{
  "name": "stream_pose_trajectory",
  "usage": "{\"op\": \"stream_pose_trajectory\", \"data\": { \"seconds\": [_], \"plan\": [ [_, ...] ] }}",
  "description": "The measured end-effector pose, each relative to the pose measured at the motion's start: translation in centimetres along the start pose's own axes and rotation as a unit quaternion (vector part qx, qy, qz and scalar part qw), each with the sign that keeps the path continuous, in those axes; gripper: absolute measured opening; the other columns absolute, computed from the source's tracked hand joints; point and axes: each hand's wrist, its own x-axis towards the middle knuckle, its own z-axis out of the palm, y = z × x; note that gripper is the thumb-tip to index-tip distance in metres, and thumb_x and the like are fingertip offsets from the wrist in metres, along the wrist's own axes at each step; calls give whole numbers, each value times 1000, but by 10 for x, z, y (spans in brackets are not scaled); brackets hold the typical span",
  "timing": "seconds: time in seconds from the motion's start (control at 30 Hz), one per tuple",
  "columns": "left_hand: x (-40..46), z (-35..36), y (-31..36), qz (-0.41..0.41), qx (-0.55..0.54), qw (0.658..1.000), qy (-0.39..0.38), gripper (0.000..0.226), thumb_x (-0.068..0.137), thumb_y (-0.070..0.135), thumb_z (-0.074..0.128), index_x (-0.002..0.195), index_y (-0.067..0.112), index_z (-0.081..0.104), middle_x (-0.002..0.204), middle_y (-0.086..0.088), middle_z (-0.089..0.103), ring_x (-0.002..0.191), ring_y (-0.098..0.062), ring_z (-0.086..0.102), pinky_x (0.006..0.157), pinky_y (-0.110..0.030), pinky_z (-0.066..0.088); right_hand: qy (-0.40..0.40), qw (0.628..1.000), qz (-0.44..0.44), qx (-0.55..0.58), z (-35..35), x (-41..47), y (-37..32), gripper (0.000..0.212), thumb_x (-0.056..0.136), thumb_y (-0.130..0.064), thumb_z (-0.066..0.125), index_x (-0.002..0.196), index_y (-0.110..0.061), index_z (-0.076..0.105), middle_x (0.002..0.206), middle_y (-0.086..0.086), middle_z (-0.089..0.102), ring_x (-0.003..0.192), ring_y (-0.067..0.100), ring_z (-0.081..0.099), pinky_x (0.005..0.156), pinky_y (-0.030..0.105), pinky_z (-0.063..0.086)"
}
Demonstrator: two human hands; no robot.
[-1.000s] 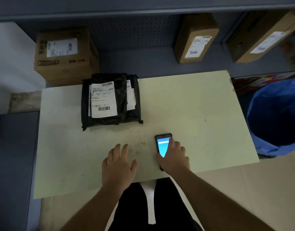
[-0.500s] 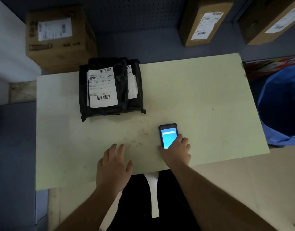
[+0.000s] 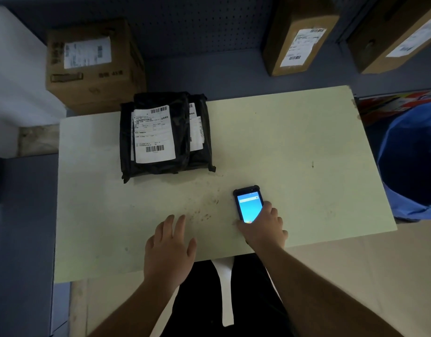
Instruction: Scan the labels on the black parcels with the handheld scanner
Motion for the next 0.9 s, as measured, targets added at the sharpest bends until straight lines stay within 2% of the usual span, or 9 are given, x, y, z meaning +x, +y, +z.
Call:
{"op": "stream_pose_trajectory", "data": {
  "seconds": [0.2, 0.4, 0.47, 0.6, 0.7, 0.8, 0.9],
  "plan": [
    [5, -9, 2, -5, -10, 1000, 19, 69, 102, 59, 30, 164, 30, 19, 170, -1, 24, 155, -22, 26, 119, -44, 37, -18, 997, -26, 71, -13, -3, -4, 96, 77, -46, 88, 155, -20, 36, 149, 1, 52, 127, 29, 62, 94, 46, 64],
    [11, -18, 1, -18, -34, 999, 35, 68, 102, 56, 34, 163, 30, 20, 170, -1, 25, 154, -23, 28, 118, -43, 37, -21, 995, -40, 84, -23, -6, -16, 92, 78, -45, 86, 152, -18, 37, 146, 1, 52, 122, 26, 64, 92, 43, 64],
    [15, -24, 0, -29, -54, 997, 45, 67, 102, 54, 36, 162, 29, 22, 169, -2, 27, 153, -23, 30, 117, -44, 39, -21, 995, -41, 93, -28, -8, -18, 88, 79, -43, 84, 150, -17, 39, 141, 2, 53, 115, 25, 64, 90, 43, 64],
    [27, -41, -5, -38, -84, 993, 77, 66, 101, 51, 43, 160, 26, 27, 165, -1, 33, 148, -23, 37, 111, -43, 43, -22, 993, -47, 110, -38, -12, -25, 80, 77, -40, 83, 143, -17, 43, 117, -3, 48, 97, 21, 59, 85, 46, 64],
    [39, -55, -9, -52, -127, 985, 104, 66, 100, 50, 47, 158, 23, 32, 161, -2, 38, 145, -25, 41, 109, -46, 46, -26, 990, -57, 124, -45, -16, -29, 78, 75, -38, 81, 141, -18, 44, 117, -2, 52, 95, 23, 64, 80, 44, 64],
    [51, -69, -14, -79, -218, 960, 153, 65, 99, 47, 53, 156, 21, 37, 157, -3, 42, 141, -26, 46, 107, -47, 48, -28, 988, -69, 133, -48, -20, -32, 80, 74, -36, 81, 143, -18, 45, 120, -1, 53, 100, 26, 67, 80, 43, 64],
    [66, -81, -19, -121, -350, 905, 210, 61, 98, 41, 60, 151, 20, 40, 151, -3, 46, 133, -25, 54, 103, -46, 51, -30, 987, -78, 141, -47, -23, -35, 82, 74, -36, 81, 145, -19, 44, 121, -2, 53, 96, 26, 69, 79, 43, 65]
  ]
}}
